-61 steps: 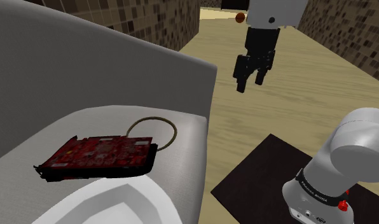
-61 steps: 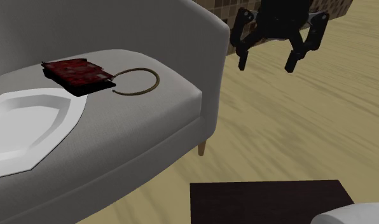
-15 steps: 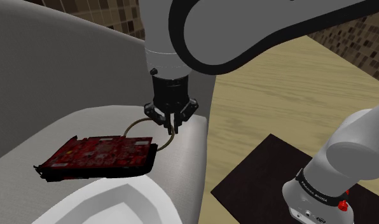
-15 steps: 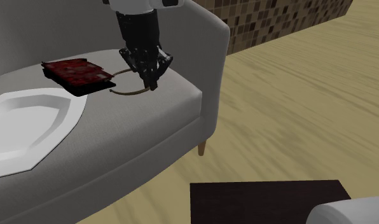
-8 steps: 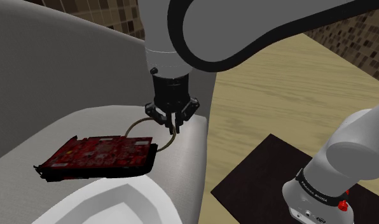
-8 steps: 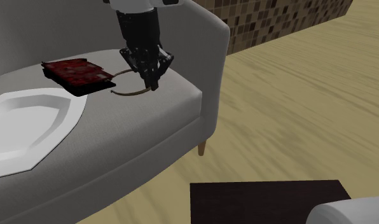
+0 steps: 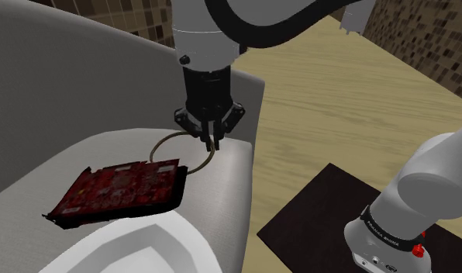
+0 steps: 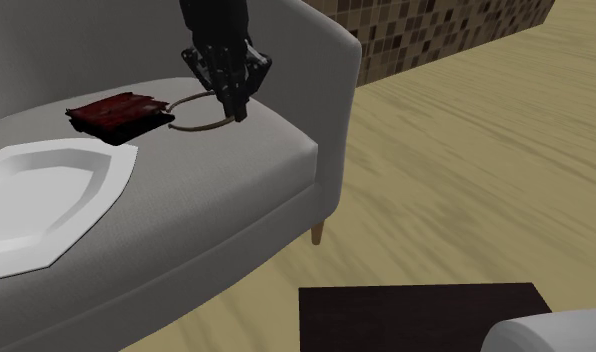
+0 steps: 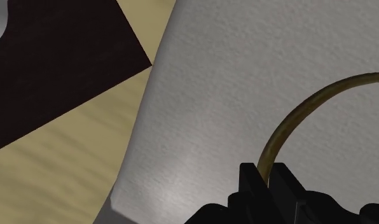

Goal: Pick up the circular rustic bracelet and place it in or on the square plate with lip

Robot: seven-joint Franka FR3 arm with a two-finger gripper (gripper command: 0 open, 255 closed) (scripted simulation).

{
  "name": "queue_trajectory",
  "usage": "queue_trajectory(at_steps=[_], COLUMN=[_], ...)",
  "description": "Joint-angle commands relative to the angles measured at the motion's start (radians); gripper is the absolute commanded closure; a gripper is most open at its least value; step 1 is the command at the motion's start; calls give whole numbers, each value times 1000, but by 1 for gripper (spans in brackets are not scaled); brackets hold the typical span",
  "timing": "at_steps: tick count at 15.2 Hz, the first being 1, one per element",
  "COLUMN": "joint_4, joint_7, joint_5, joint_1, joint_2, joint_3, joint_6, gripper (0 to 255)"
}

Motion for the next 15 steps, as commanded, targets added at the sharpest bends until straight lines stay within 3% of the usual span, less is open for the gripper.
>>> queue_trajectory(at_steps=[1, 8, 15], joint_4=[28, 118, 162], joint_7=[-1, 1, 171], joint_5=[0, -7, 17], joint_1=[-1, -6, 44], joint_2=[-3, -2, 4], joint_3=[-5, -16, 104], joint_6=[-32, -121, -138], gripper=[255, 255, 255])
